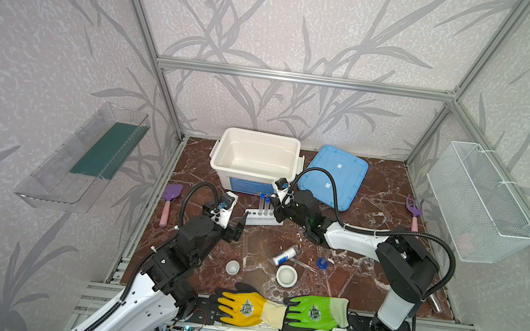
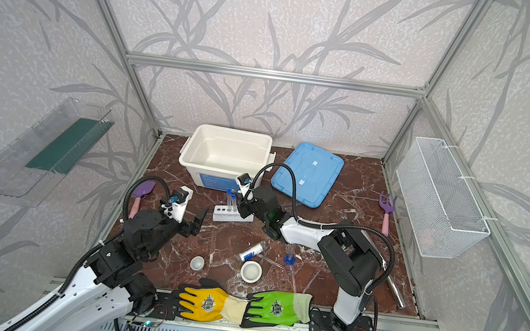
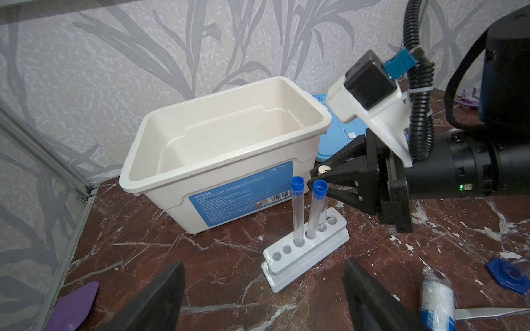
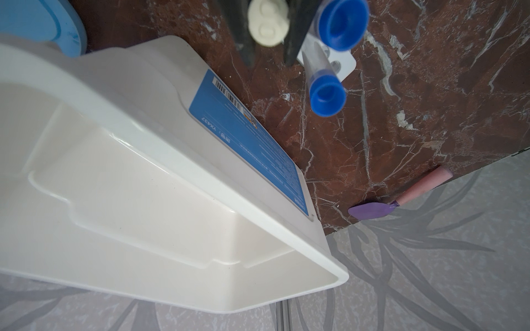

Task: Organize the chemistry lab equipment
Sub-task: 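Lower the stoppered tube with the right gripper into a hole of the white rack, then open the right gripper and withdraw while the left gripper reaches toward the blue-based cylinder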

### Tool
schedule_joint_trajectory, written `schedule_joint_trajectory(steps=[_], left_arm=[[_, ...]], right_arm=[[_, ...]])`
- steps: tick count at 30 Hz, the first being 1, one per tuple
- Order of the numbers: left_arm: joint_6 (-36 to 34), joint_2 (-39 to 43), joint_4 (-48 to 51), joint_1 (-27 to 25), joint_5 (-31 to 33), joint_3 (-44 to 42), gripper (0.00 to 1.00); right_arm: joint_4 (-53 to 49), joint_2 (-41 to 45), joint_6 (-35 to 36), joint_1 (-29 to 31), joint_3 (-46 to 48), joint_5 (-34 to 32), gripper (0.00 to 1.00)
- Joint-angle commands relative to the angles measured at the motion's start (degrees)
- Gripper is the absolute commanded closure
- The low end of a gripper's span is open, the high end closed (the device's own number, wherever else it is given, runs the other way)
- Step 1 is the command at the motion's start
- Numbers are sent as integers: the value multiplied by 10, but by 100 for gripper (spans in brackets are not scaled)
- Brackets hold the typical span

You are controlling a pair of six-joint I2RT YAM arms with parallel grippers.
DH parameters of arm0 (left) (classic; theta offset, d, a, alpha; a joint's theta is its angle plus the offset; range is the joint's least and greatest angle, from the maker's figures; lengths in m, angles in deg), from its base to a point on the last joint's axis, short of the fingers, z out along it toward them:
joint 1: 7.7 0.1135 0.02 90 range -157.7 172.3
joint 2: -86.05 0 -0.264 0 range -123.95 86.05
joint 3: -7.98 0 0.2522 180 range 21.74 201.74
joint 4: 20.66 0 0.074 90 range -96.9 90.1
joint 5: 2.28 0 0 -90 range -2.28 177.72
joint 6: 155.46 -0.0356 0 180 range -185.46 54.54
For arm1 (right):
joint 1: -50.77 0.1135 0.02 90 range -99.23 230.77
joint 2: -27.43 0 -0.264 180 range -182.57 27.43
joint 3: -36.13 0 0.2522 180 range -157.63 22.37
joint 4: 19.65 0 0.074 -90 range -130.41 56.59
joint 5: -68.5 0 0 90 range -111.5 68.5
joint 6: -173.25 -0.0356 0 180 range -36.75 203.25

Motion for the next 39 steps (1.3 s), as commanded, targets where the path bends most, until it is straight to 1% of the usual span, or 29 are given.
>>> schedule_joint_trajectory(steps=[1,4,12,14,16,18,22,24,30,35,39], left_arm=[[-3,-2,-7,2,-6,-2,14],[-3,-1,-7,2,-8,-1,14],[-3,2,-4,2,-15,1,14],[-3,3,-4,2,-17,1,14],[-3,3,0,3,-21,5,14],[-4,0,10,3,-33,9,14],[5,-7,25,3,-100,14,14],[4,-16,38,3,-121,20,14],[-9,-24,106,4,-167,44,14],[-28,-19,164,3,-208,55,14],[-53,-26,197,2,-215,63,15]], right_arm=[[4,12,0,2,4,-11,79],[-3,22,6,2,4,-14,74],[-16,46,10,2,5,-17,66],[-21,48,13,2,4,-19,65],[-30,73,21,2,2,-22,65],[-41,90,29,2,2,-24,64],[-71,135,48,1,3,-29,64],[-87,160,55,1,7,-34,64],[-150,246,70,-2,31,-50,63],[-198,309,62,-6,61,-66,63],[-222,347,55,-11,86,-71,63]])
